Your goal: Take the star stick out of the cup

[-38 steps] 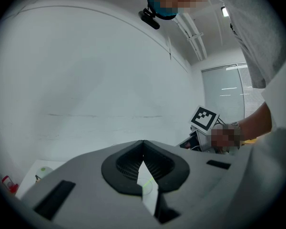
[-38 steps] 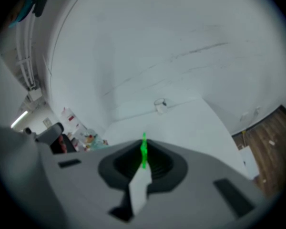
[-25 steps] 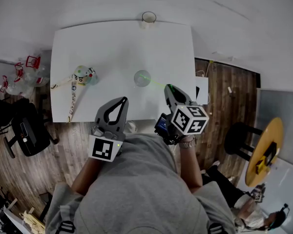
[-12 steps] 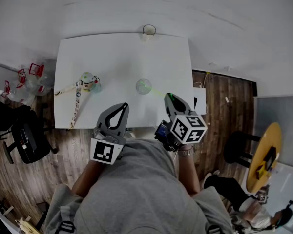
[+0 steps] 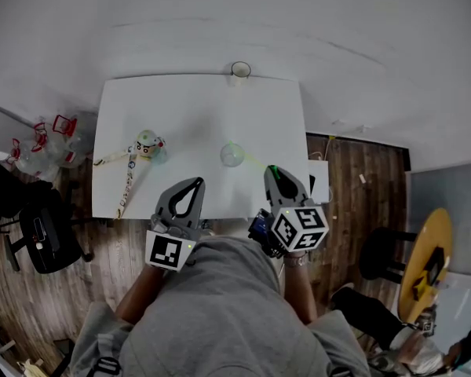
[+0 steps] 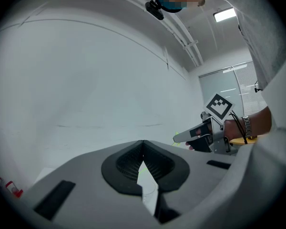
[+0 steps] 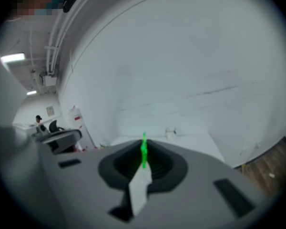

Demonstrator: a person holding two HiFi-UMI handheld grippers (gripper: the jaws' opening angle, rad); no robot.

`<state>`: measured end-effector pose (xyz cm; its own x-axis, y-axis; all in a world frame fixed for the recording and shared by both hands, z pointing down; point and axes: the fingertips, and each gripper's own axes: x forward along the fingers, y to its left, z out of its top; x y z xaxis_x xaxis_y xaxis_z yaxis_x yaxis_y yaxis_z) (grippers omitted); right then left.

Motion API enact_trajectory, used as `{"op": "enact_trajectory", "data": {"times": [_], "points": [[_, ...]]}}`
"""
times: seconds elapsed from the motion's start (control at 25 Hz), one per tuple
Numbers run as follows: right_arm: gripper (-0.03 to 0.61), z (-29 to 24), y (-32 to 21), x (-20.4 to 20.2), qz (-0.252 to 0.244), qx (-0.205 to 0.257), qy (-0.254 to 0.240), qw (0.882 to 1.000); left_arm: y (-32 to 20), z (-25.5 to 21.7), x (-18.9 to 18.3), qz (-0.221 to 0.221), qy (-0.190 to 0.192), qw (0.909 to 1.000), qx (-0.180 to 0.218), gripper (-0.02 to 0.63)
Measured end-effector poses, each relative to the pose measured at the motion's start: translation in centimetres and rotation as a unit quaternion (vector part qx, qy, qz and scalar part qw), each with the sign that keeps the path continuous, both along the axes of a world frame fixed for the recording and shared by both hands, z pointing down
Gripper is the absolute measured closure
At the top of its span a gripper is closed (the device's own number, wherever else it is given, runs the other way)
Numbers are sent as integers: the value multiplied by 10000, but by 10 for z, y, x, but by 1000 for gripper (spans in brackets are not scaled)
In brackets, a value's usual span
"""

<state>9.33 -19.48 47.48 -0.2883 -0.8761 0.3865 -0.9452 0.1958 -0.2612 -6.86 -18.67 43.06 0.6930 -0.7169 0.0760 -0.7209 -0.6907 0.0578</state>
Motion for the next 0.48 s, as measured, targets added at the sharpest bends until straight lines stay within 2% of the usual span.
{"op": "enact_trajectory", "data": {"times": [0.24,0.48], "points": [[532,-23,9,-6,20,630,81,9980,3,-3,-3,-12,-13,10000,92,581],[532,-37,19,-5,295,1060,68,9939,4,-5,-5,-43,-83,9999,133,581]]}}
